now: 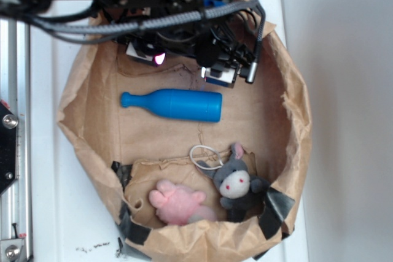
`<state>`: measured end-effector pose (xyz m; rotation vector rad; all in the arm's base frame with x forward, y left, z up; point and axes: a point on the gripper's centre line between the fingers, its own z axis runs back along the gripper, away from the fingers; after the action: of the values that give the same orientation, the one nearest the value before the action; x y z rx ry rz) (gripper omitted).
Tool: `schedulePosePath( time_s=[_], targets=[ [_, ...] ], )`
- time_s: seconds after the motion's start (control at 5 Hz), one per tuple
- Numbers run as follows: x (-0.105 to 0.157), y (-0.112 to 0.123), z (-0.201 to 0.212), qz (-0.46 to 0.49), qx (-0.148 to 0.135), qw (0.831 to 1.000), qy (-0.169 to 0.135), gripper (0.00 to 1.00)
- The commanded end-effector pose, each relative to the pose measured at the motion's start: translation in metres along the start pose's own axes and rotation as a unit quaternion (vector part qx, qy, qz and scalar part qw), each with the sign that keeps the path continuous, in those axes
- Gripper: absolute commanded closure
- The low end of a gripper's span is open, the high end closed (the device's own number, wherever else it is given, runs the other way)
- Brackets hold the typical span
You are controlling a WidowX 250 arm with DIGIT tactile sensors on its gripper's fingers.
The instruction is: Grab the green ball.
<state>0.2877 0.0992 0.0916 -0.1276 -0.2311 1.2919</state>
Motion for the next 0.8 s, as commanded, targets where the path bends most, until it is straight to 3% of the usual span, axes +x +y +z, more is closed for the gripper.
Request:
schedulePosePath(
  time_s=[0.0, 0.2, 0.6],
  targets=[
    [0.017, 0.009, -0.002, 0.018, -0.006, 0.999, -0.031, 0.00],
    [0.016, 0.019, 0.004, 0.019, 0.023, 0.998, -0.053, 0.00],
    [0.037, 0.034, -0.009, 0.077, 0.030, 0.990, -0.112, 0.00]
  ],
)
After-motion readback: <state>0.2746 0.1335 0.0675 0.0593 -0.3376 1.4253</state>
